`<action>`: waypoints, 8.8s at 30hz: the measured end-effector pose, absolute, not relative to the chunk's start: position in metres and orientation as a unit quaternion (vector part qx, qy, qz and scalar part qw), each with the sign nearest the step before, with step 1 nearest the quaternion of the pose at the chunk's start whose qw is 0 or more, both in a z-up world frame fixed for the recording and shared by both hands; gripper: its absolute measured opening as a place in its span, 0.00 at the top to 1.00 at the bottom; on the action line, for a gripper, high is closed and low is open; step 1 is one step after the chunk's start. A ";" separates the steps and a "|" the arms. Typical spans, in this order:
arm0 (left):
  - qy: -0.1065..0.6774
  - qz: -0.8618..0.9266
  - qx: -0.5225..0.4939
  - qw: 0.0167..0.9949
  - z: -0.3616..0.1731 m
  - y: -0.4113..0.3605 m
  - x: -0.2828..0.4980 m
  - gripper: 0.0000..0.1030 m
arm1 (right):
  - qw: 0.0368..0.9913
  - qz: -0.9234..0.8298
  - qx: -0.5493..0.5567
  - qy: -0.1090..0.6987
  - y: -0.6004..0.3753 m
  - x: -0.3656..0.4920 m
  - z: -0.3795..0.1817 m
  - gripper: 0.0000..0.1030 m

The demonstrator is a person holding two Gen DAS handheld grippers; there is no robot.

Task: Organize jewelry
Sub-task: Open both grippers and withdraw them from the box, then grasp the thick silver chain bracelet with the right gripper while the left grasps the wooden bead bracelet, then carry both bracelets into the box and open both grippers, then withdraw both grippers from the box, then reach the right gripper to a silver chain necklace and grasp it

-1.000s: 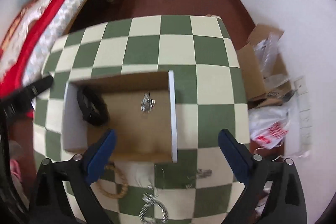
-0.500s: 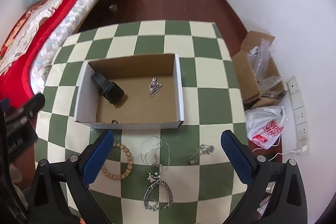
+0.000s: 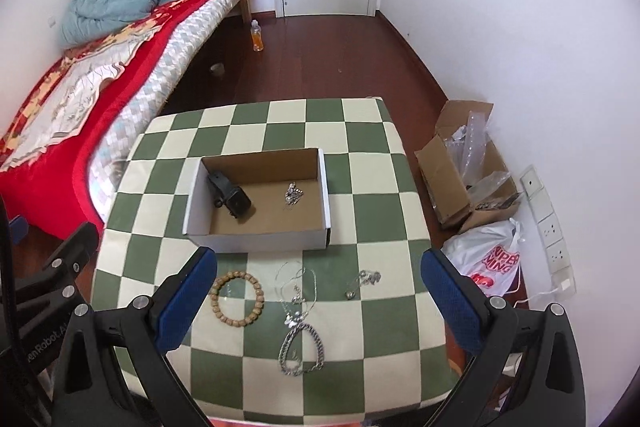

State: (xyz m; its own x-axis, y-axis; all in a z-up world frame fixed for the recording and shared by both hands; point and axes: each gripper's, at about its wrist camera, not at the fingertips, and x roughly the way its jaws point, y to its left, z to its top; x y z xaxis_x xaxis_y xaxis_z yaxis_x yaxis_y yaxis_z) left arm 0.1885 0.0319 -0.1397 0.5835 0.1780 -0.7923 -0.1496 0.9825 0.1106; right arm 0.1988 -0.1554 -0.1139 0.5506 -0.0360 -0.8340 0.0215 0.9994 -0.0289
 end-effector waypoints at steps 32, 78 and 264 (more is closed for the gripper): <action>0.636 0.028 -0.003 0.771 -0.333 0.004 0.250 0.34 | 0.757 -0.063 0.087 0.644 -0.235 0.164 -0.310 0.92; 0.599 -0.009 0.000 0.800 -0.272 0.002 0.198 0.94 | 0.761 -0.022 0.090 0.642 -0.213 0.175 -0.302 0.96; 0.622 -0.050 -0.060 0.779 -0.310 -0.028 0.212 0.80 | 0.793 -0.030 0.066 0.605 -0.210 0.240 -0.320 0.88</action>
